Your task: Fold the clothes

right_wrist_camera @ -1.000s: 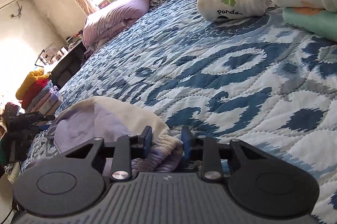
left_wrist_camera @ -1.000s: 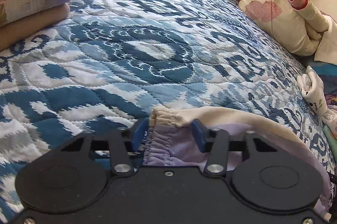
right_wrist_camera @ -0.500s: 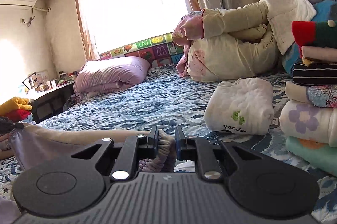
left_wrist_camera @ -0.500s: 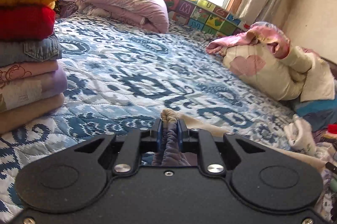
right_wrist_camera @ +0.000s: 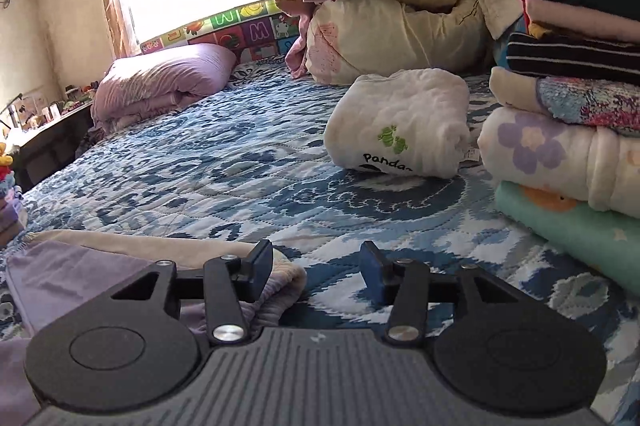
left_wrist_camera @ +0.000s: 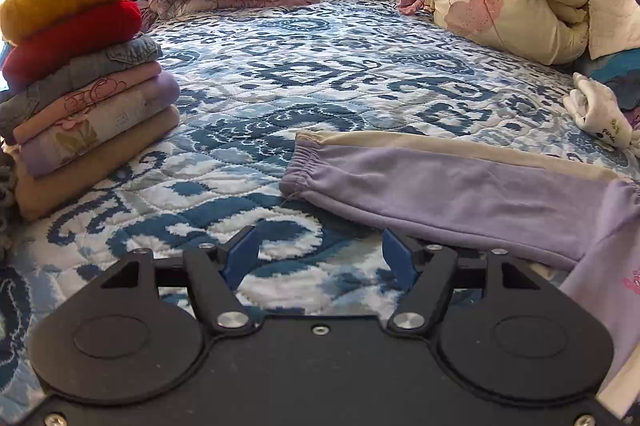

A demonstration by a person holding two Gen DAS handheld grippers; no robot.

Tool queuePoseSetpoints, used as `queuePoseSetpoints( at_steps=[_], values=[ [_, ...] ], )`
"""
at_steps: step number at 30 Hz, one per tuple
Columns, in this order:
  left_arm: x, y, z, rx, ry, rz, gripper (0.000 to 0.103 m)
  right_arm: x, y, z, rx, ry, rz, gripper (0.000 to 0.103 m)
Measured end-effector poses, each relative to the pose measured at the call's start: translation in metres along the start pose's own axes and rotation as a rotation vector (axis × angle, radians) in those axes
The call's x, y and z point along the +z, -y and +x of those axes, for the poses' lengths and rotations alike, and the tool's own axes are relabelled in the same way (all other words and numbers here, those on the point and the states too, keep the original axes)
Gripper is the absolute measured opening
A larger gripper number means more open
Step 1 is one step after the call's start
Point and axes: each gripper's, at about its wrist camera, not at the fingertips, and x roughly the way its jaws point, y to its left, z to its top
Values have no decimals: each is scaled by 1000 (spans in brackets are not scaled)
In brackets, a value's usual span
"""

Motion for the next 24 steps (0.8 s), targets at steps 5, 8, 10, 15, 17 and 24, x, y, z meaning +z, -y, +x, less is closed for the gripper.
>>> queuePoseSetpoints(
  at_steps=[5,8,10,15,17,24],
  values=[
    [-56,-9,-62,-31,4,-169,71,-19,8,-18,129,-82,78,49],
    [-81,-8,-79,-16,-14,-215,71,-30,8,-23,198,-135,100,49],
    [-94,-9,-87,-20,-26,-247,71,-35,2,-21,203,-171,73,49],
    [-115,-9,-95,-19,-52,-279,71,-43,-10,-30,227,-168,-34,43],
    [-117,-8,-93,-18,-52,-281,71,-44,-18,-32,232,-151,-118,43],
    [-121,-6,-86,-15,-49,-288,71,-41,-18,-24,299,-162,-148,43]
  ],
)
